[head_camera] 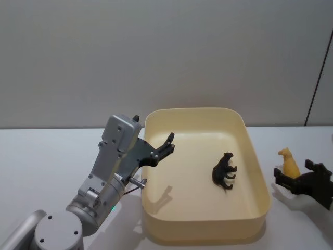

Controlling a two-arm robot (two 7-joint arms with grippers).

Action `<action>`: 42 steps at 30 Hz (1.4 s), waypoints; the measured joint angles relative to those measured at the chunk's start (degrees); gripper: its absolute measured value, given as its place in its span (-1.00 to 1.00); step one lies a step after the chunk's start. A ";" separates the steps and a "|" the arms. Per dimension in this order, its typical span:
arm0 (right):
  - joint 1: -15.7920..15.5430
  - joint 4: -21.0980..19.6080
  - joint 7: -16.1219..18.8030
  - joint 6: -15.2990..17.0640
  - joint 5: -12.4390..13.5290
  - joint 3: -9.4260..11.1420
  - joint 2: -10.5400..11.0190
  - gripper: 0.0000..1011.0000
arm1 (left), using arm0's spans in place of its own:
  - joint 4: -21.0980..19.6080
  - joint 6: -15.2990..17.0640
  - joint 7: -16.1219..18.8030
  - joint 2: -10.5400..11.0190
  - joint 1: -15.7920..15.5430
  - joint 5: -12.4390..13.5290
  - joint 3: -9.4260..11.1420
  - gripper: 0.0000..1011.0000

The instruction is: Pick up the toy alternately with two hands and place it into the central storage box.

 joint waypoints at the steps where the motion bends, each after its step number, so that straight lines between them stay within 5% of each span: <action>1: 0.24 0.30 0.01 0.00 -0.18 -0.13 -0.16 0.98 | 0.00 0.00 0.00 0.00 0.00 0.00 0.00 0.98; 6: 1.80 2.28 0.11 -0.09 -0.97 -0.91 -1.23 0.97 | 0.00 0.00 0.00 0.00 0.00 0.00 0.00 0.98; 11: 2.86 3.57 0.18 -0.25 -1.47 -1.43 -1.91 0.74 | 0.00 0.00 0.00 0.00 0.00 0.00 0.00 0.98; 27: 4.22 5.27 0.26 -0.48 -2.15 -2.07 -2.80 -0.23 | 0.00 0.00 0.00 0.00 0.00 0.00 0.00 0.98; 42: 4.36 4.92 0.69 -3.95 -2.55 -1.98 -2.73 -0.31 | 0.00 0.00 0.00 0.00 0.00 0.00 0.00 0.98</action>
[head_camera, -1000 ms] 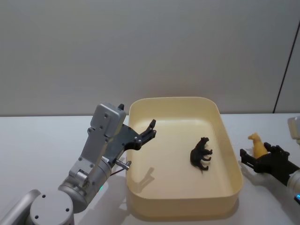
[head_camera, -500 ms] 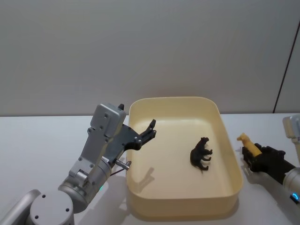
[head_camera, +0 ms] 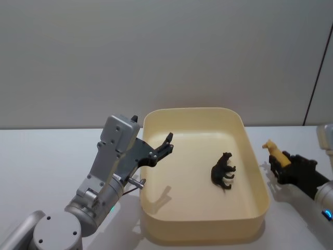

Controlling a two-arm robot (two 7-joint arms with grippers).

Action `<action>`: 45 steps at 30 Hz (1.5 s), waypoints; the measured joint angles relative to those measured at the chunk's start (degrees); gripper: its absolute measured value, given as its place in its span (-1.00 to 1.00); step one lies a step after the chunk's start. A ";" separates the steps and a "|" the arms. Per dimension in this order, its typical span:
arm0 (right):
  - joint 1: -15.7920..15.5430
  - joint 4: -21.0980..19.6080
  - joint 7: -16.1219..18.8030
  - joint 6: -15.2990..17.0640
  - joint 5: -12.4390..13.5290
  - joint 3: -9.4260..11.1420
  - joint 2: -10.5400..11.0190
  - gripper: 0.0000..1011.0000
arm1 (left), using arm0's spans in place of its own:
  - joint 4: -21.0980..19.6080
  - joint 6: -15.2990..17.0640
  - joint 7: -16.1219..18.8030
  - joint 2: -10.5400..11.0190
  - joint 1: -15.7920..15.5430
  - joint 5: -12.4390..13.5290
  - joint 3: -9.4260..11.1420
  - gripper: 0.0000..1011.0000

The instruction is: Pick up the toy alternately with two hands and place it into the central storage box.

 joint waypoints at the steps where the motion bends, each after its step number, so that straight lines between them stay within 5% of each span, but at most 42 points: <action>1: 0.08 -0.10 0.03 -0.43 -0.06 0.03 0.00 -0.31 | 0.00 0.00 0.00 0.00 0.00 0.00 0.00 0.98; 9: 1.24 -0.69 1.18 -3.94 -0.38 0.26 0.02 -0.31 | 0.00 0.00 0.00 0.00 0.00 0.00 0.00 0.98; 18: 4.77 -1.20 6.38 -6.92 -0.43 0.44 -0.20 -0.31 | 0.00 0.00 0.00 0.00 0.00 0.00 0.00 0.98; 37: 13.11 2.71 19.59 -5.58 -0.50 -1.70 -2.57 -0.31 | 0.00 0.00 0.00 0.00 0.00 0.00 0.00 0.98; 45: 16.30 6.23 23.55 -4.35 -1.71 -3.21 -4.05 0.15 | 0.00 0.00 0.00 0.00 0.00 0.00 0.00 0.98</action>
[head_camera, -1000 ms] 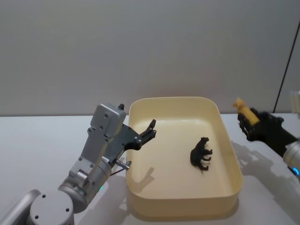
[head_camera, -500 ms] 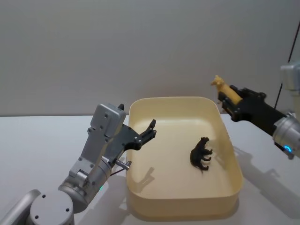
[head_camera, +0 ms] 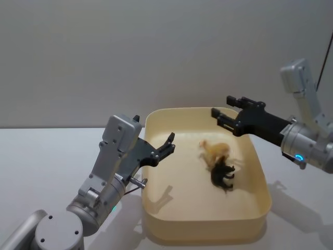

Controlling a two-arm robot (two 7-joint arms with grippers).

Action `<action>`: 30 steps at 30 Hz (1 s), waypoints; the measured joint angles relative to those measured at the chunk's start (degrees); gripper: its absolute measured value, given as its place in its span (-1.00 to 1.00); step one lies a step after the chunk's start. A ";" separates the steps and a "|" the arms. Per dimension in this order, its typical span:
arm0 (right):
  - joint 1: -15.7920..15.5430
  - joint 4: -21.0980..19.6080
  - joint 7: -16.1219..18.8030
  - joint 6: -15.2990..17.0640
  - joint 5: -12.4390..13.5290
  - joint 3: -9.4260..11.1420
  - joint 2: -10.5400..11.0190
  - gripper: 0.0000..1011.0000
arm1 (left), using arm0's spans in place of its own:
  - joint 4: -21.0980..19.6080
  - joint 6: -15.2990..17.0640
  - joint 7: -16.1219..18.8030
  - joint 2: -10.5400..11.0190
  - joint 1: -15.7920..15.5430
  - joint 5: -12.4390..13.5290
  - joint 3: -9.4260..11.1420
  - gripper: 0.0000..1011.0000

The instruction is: Pick up the toy alternately with two hands and place it into the central storage box.

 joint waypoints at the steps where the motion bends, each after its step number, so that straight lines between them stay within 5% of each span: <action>1: 0.41 0.45 0.52 0.18 -0.19 -0.21 -0.20 0.18 | 0.00 0.00 0.00 0.00 0.00 0.00 0.00 0.98; 15: 2.44 2.67 3.05 0.91 -0.92 -1.16 -1.05 0.98 | 0.00 0.00 0.00 0.00 0.00 0.00 0.00 0.98; 30: -1.80 -2.15 -1.95 0.91 1.61 1.08 1.97 0.98 | 0.00 0.00 0.00 0.00 0.00 0.00 0.00 0.98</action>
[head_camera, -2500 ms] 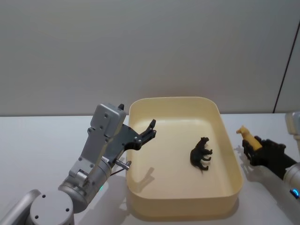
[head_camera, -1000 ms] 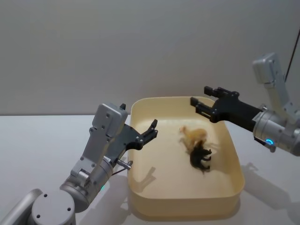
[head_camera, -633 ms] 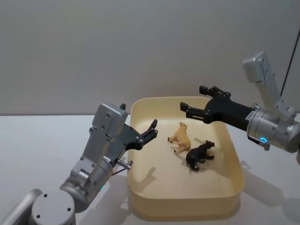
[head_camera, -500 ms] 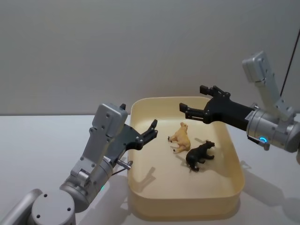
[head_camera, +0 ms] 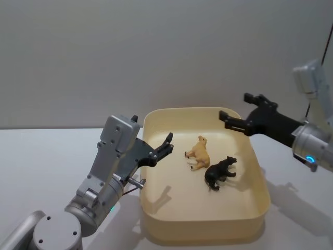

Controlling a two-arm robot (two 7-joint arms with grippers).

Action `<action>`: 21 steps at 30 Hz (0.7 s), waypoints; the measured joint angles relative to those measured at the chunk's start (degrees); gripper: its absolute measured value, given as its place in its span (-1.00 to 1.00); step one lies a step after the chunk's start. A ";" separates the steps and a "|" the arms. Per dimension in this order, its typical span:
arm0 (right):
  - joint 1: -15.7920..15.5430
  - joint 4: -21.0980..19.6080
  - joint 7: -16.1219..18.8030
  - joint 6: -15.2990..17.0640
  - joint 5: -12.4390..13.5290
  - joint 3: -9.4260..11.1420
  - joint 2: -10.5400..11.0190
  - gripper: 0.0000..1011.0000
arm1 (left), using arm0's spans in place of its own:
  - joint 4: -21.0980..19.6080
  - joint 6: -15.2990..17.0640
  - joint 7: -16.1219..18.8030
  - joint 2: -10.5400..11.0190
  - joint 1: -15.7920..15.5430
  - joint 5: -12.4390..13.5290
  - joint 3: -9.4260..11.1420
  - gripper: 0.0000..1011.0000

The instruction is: Pick up the toy alternately with two hands and place it into the central storage box.

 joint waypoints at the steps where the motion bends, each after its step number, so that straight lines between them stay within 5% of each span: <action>1: -0.21 -0.22 -0.33 0.00 0.17 0.10 0.13 0.98 | 0.00 0.00 0.00 0.00 0.00 0.00 0.00 0.98; 21: -6.74 -6.51 -6.45 0.47 3.63 2.56 3.72 0.98 | 0.00 0.00 0.00 0.00 0.00 0.00 0.00 0.98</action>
